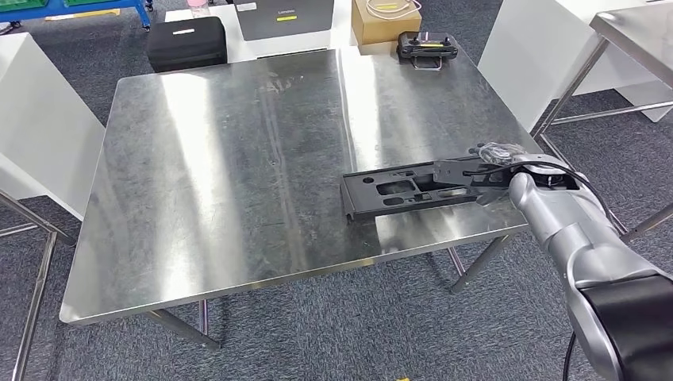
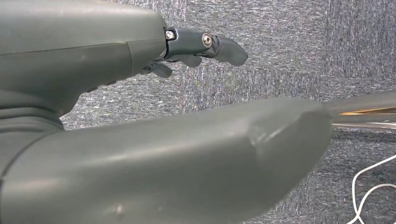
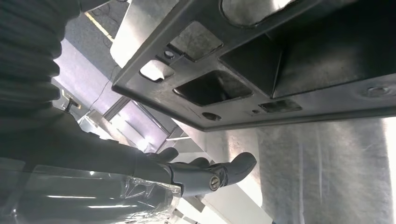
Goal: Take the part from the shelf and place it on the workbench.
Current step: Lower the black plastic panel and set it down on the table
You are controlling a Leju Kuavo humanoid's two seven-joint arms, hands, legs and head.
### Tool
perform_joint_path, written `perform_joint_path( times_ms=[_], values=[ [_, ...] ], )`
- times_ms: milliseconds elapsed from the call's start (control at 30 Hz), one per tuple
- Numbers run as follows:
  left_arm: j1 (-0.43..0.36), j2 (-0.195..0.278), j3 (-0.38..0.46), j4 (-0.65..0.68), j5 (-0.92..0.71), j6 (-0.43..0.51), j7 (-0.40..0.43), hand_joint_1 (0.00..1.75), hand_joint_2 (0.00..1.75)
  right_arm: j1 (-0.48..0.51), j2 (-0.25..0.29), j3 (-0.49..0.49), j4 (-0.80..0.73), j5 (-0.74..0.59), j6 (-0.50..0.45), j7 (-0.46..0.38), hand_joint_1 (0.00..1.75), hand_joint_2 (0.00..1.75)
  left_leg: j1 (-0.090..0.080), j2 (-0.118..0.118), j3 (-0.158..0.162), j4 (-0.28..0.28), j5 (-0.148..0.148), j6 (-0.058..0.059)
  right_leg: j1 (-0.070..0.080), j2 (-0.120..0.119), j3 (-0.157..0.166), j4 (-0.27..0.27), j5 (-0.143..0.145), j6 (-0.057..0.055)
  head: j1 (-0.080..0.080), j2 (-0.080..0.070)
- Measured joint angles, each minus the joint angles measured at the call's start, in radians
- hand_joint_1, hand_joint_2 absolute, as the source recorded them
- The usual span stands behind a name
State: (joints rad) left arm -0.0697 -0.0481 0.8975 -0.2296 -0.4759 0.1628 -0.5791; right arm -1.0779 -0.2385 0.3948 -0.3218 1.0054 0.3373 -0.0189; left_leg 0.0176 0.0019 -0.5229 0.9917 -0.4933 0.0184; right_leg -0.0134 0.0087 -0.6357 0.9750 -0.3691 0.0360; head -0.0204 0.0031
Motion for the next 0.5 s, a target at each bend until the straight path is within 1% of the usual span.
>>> perform_joint_path(
  times_ms=[233,467,500],
  values=[
    [0.0,-0.001,0.013,0.0,-0.004,-0.002,0.0,0.0,0.0,-0.007,0.001,0.004,0.01,0.008,0.04,-0.019,0.0,1.75,0.0,0.0,0.0,0.0,0.0,0.0,0.0,0.0,0.0,0.0,0.0,0.0,0.0,0.0],
    [0.0,-0.001,0.018,0.0,-0.006,-0.005,-0.001,0.0,0.0,-0.01,0.0,0.005,0.015,0.009,0.073,-0.019,0.0,1.75,0.0,0.0,0.001,0.0,0.0,0.0,0.0,0.0,0.0,0.0,0.0,0.0,0.0,0.0],
    [0.0,-0.001,0.019,0.0,-0.006,-0.006,-0.002,0.0,0.0,-0.011,-0.003,0.006,0.017,0.011,0.08,-0.005,0.0,1.31,0.0,0.0,0.001,0.0,0.0,0.0,0.0,0.0,0.0,0.0,0.0,0.0,0.0,0.0]
  ],
)
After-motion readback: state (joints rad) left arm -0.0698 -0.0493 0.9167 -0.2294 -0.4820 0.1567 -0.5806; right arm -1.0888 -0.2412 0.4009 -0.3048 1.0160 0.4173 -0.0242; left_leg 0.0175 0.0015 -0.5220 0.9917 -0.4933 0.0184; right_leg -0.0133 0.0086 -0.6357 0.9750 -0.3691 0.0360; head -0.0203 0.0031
